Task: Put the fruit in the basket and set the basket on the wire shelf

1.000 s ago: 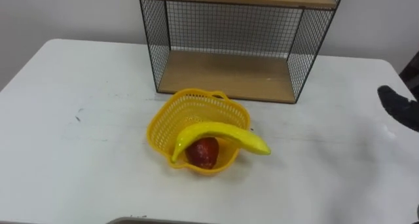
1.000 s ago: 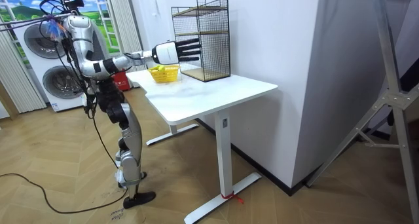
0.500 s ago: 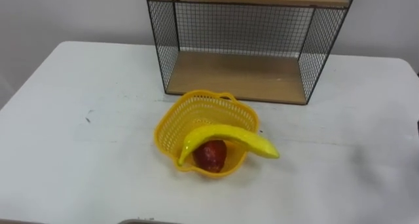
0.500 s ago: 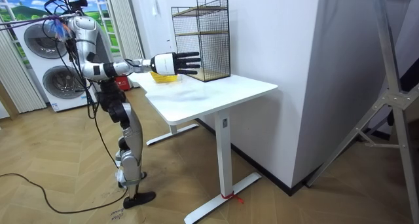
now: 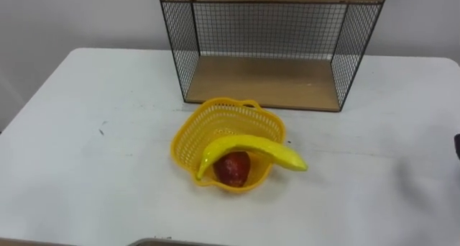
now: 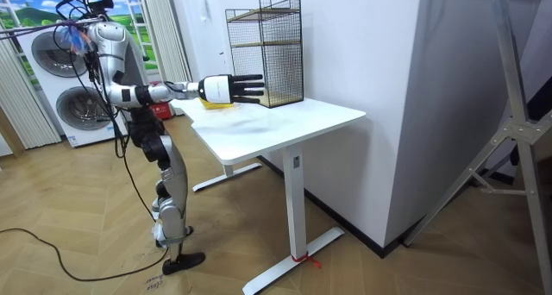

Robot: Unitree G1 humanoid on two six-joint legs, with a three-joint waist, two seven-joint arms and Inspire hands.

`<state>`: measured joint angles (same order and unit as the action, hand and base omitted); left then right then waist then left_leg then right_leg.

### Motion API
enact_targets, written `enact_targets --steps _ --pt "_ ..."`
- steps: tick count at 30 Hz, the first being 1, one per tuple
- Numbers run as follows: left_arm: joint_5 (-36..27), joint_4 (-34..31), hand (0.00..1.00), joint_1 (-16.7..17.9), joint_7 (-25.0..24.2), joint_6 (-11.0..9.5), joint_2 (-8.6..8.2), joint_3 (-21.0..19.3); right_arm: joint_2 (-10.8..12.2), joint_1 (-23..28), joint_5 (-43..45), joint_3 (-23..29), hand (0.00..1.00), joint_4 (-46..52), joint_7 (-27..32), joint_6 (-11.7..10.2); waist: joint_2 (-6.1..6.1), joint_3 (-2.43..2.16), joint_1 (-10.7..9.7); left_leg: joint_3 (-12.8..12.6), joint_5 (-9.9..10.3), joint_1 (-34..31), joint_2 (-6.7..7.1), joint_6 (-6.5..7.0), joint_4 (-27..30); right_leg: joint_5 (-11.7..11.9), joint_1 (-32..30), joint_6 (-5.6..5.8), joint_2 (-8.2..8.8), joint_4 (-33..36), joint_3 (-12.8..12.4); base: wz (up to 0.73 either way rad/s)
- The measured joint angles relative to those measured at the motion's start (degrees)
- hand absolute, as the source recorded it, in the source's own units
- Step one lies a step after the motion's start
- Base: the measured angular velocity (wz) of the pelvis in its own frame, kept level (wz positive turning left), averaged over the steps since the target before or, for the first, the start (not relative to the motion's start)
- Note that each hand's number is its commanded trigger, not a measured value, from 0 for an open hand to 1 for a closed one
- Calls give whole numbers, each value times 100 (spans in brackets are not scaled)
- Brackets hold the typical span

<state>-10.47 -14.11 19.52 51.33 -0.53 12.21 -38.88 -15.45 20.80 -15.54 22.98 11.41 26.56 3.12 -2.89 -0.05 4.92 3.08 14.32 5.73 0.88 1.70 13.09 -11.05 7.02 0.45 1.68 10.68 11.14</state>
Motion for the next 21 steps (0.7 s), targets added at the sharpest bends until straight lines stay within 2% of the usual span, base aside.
enact_targets --steps 2,5,9,11,13,16,21 --pt "-10 -207 0 -42 -294 -62 -1 234 3 -1 -2 -163 0 -100 -160 -92 65 8 -32 -12 0 0 -6 0 11 3 -1 -4 -6 0 2 0" --pt "-25 -244 0 -232 -617 -153 -1 610 5 -53 -101 -301 0 -151 -390 -119 82 14 -56 -49 0 2 -5 0 -7 6 -4 -4 -5 2 -21 -4" --pt "-239 -245 0 -488 -1094 -161 0 963 60 -234 -115 -490 0 -151 -567 -121 95 23 -79 -121 -2 17 -16 1 -33 7 -8 -6 -10 19 -46 -7" --pt "-460 -245 0 -555 -1398 -189 3 1197 79 -321 -218 -653 0 -162 -687 -213 118 59 -129 -159 -3 91 -21 1 -42 7 26 -6 -20 9 -94 -9" --pt "-701 -247 0 -561 -1659 -233 3 1389 81 -395 -473 -786 0 -164 -802 -244 102 63 -141 -175 -3 89 -20 1 -42 8 21 -4 -17 6 -100 -2" --pt "-915 -242 0 -607 -2137 -238 4 1687 85 -407 -695 -921 0 -235 -1107 -312 196 115 -164 -194 -3 86 -25 1 -42 8 0 -4 -21 -1 -105 -1" --pt "-1036 -67 0 -615 -2853 -235 -9 2116 133 -408 -700 -1209 0 -445 -1566 -333 209 105 -168 -233 -1 81 -25 4 -92 14 -10 6 -15 -1 -120 -3"
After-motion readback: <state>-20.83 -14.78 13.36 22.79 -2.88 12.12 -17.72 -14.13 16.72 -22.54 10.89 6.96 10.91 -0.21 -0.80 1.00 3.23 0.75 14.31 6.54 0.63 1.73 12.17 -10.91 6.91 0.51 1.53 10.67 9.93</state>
